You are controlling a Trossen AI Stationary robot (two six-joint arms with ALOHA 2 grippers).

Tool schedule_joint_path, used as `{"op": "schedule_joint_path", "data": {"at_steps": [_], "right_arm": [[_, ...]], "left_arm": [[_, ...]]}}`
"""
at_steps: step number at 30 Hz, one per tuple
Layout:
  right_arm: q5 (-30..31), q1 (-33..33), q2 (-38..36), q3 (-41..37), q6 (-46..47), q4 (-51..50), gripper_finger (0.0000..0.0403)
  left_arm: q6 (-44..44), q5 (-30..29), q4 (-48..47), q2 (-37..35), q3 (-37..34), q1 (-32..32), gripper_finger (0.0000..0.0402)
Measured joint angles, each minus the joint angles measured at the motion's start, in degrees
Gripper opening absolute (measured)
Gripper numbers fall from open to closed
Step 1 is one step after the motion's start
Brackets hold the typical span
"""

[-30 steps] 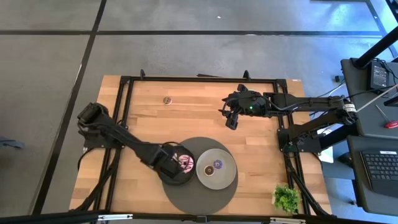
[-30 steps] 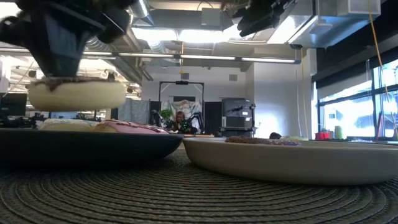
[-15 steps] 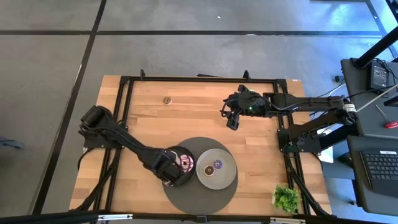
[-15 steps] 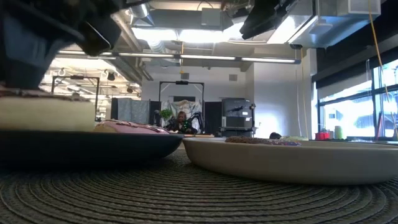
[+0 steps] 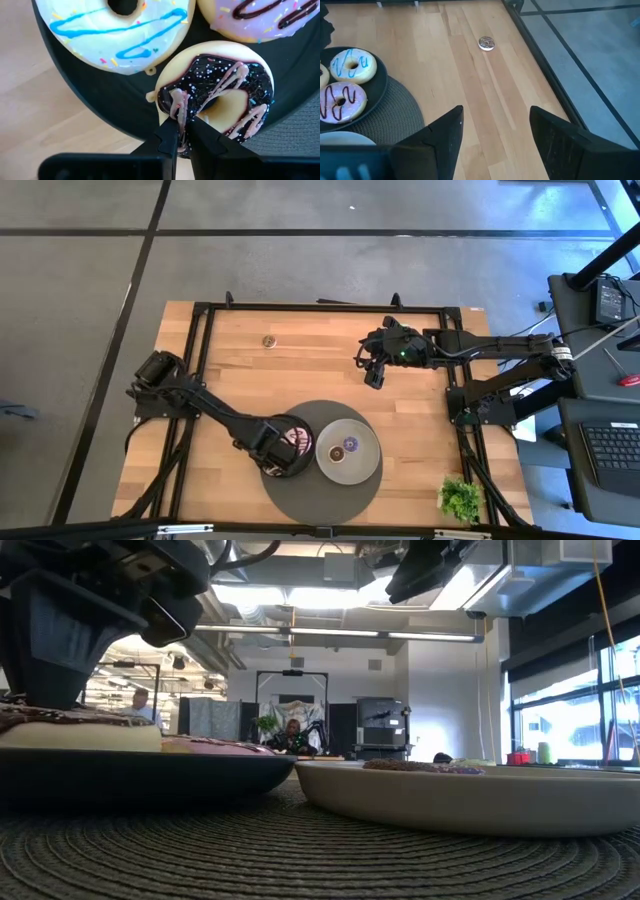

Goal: Pick & Place donuts
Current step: Put the big black donut on the black plate, then put the small brown donut on the gray plate

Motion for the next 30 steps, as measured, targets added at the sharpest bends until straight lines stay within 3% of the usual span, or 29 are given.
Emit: {"op": "schedule_joint_path", "data": {"at_steps": [9,19,24,30], "right_arm": [[0.0,0.0,0.0,0.01,-0.07,0.0,0.0228],[-0.02,0.0,0.0,0.0,-0.13,-1.17,0.0228],[0.0,0.0,0.0,0.0,-0.17,-1.29,0.0228],[0.0,0.0,0.0,0.0,-0.81,-1.27,0.0228]], "left_arm": [[-1.56,-0.93,-0.06,0.0,0.0,0.57,0.0053],[-2.98,0.19,-0.07,-0.42,0.0,0.92,0.0122],[-3.54,-0.49,-0.08,-3.3,0.02,1.03,0.0134],[-4.52,-8.23,-0.17,-9.68,0.05,1.42,0.0132]]}}
